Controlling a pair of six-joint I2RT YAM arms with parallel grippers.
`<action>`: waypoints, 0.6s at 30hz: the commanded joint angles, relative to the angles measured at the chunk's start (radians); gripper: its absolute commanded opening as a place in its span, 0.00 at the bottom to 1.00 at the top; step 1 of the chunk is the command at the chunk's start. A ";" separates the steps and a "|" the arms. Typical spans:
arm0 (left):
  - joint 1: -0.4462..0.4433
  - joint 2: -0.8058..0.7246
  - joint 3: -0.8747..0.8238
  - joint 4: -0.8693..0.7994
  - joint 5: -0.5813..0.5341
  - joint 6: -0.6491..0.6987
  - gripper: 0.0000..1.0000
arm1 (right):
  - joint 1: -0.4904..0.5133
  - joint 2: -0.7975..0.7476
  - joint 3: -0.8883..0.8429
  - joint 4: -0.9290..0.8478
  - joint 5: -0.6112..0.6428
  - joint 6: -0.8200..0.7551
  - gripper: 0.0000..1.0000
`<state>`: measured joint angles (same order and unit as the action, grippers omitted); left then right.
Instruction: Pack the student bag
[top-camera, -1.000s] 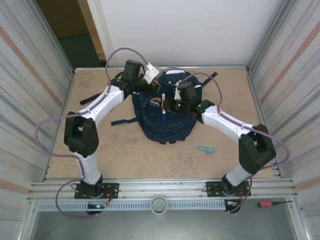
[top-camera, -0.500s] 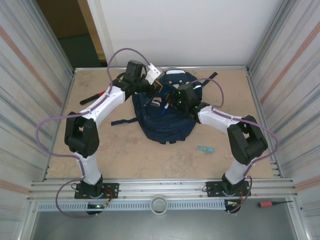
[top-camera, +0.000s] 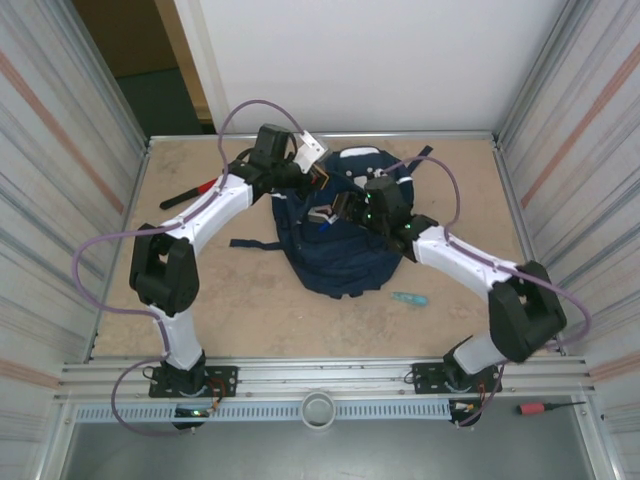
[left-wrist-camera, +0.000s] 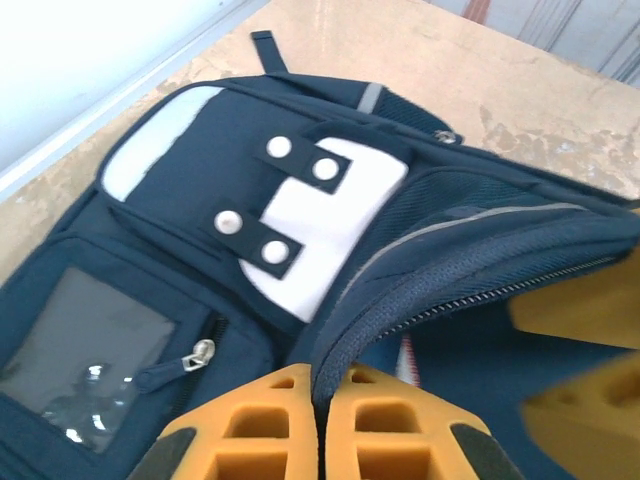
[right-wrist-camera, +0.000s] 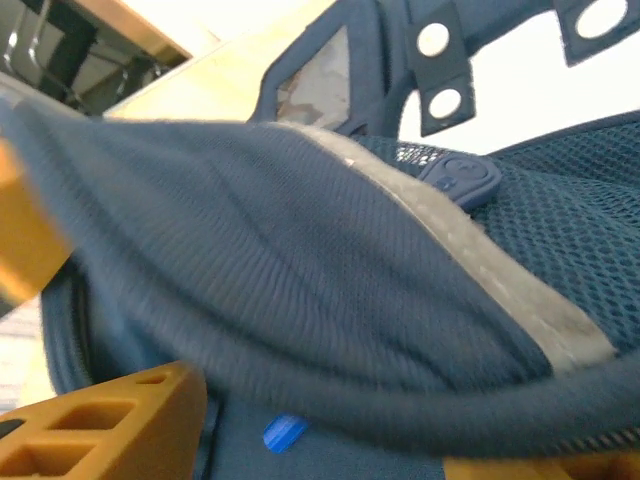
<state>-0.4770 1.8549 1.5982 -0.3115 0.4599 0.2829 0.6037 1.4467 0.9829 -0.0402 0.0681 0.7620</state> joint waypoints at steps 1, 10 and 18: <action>0.011 -0.042 0.006 0.055 -0.030 -0.004 0.00 | 0.012 -0.130 -0.090 -0.289 0.136 -0.088 0.67; 0.022 -0.021 0.021 0.051 -0.068 0.001 0.00 | -0.078 -0.351 -0.281 -0.309 -0.042 -0.185 0.88; 0.065 -0.013 0.082 0.027 -0.098 -0.015 0.00 | -0.110 -0.086 -0.090 -0.191 -0.292 -0.227 0.85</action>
<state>-0.5209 1.8557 1.6058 -0.3477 0.5228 0.2844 0.5152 1.2789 0.8444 -0.1310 -0.1478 0.5663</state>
